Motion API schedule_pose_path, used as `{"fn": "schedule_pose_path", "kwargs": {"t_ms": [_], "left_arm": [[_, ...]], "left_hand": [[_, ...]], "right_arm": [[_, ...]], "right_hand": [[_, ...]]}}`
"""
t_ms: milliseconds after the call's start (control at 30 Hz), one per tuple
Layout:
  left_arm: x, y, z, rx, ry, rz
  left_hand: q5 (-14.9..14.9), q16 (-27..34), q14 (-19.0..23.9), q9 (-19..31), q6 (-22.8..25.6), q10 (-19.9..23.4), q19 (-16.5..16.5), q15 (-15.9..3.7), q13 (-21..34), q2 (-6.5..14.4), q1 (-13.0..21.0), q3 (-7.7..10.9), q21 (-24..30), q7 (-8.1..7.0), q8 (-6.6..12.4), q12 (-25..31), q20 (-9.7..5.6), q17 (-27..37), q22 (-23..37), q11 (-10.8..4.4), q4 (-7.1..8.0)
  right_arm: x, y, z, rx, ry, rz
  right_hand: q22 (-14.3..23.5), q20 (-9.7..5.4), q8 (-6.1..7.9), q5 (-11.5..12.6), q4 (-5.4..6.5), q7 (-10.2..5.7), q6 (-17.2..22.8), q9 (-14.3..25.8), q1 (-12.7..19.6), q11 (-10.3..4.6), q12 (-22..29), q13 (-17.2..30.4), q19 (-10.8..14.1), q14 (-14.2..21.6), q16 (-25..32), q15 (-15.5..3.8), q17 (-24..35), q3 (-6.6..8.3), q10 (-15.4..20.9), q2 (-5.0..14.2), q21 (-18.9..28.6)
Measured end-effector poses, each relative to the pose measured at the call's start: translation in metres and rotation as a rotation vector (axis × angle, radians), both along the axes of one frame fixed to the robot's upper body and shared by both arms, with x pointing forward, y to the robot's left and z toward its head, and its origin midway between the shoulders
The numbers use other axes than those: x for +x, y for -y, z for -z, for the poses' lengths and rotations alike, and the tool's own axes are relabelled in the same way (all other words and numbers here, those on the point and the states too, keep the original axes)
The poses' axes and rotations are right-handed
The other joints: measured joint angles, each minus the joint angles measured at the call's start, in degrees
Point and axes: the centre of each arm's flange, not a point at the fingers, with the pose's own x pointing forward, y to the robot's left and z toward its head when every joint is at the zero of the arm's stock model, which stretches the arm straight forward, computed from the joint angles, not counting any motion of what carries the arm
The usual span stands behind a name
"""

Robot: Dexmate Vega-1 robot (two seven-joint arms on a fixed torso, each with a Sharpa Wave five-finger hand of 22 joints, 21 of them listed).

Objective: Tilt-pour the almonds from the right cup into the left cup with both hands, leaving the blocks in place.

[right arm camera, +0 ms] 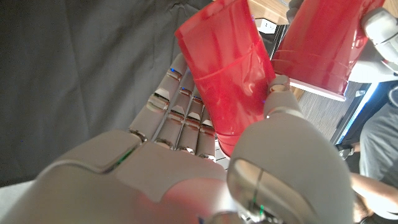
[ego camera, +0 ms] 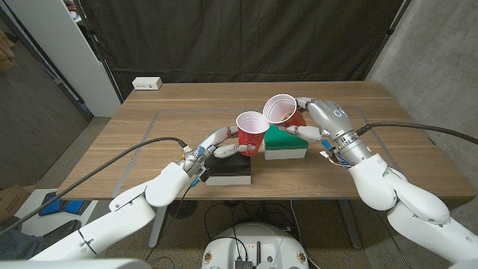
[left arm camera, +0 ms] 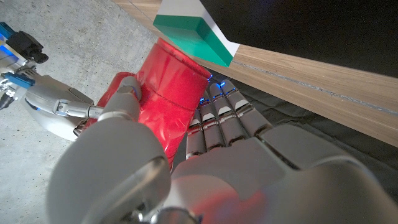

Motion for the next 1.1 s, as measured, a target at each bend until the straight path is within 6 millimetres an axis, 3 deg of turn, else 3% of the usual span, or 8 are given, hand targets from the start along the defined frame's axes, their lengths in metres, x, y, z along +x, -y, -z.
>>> {"fn": "schedule_pose_path", "kwargs": {"t_ms": [467, 1100], "left_arm": [[0.001, 0.001, 0.000, -0.010, 0.003, 0.015], [0.002, 0.001, 0.001, -0.031, 0.007, 0.035]], "left_hand": [[0.0, 0.0, 0.2, 0.0, -0.1, 0.0, 0.2, -0.15, 0.0, 0.0, 0.0, -0.01, 0.0, 0.08, 0.00, 0.0, -0.20, 0.0, 0.0, 0.00, -0.01], [0.0, 0.0, 0.2, 0.0, -0.1, 0.0, 0.2, -0.15, 0.0, 0.0, 0.0, -0.02, 0.0, 0.09, 0.00, 0.0, -0.20, 0.0, 0.0, 0.00, -0.02]], "right_arm": [[-0.010, -0.008, -0.016, -0.118, 0.083, 0.095], [-0.018, -0.020, -0.021, -0.260, 0.198, 0.223]], "right_hand": [[0.0, -0.19, -0.04, 0.0, 0.23, 0.00, 0.0, 0.0, 0.0, -0.41, -0.2, 0.0, 0.2, 0.0, 0.0, 0.00, 0.0, -0.24, 0.0, 0.00, 0.0], [0.0, -0.50, -0.09, 0.0, 0.16, -0.75, 0.4, -0.1, 0.0, -0.93, -0.2, 0.0, 0.5, 0.5, 0.0, 0.09, 0.3, -0.31, 0.5, -0.01, 0.0]]}}
